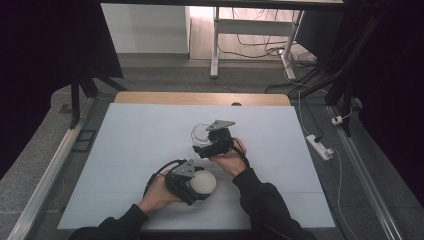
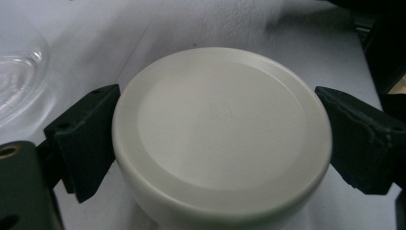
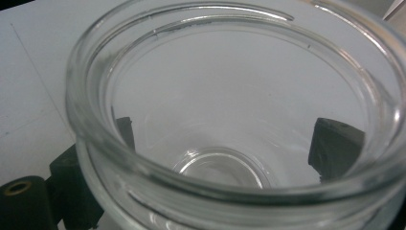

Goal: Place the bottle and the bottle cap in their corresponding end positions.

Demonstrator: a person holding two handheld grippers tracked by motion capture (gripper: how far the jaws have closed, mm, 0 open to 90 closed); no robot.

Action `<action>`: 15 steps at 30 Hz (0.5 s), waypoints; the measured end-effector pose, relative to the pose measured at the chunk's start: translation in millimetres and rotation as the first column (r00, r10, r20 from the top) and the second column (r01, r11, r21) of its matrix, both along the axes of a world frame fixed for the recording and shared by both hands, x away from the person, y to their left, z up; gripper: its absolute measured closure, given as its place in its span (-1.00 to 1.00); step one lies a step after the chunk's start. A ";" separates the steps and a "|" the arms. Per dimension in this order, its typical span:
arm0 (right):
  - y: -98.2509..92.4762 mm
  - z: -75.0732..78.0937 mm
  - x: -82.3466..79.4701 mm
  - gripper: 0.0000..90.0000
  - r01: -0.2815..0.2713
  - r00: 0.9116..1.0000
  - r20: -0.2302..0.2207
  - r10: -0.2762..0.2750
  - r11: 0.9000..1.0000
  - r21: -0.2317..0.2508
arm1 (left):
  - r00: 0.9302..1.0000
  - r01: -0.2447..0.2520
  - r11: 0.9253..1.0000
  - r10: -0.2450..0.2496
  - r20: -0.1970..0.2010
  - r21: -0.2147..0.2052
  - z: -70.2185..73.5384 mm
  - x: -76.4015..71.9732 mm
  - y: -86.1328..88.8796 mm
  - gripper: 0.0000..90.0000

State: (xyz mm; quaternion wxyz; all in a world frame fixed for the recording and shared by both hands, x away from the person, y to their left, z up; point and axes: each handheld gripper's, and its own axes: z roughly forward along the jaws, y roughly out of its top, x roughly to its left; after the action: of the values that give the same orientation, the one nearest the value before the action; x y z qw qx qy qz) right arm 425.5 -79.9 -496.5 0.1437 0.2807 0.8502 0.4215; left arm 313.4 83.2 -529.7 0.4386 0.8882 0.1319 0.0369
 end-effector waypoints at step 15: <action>-0.5 -12.0 10.1 -0.86 0.030 0.999 -0.017 -0.030 1.000 -0.006 | 1.000 0.008 0.997 -0.008 0.006 0.081 -10.6 5.4 -9.7 -0.82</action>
State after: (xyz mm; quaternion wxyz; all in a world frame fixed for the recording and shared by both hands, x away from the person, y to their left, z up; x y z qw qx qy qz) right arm 435.6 -80.4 -508.5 0.1434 0.2965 0.8484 0.4145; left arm 318.9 73.5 -540.3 0.4029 0.9056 0.1254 0.0432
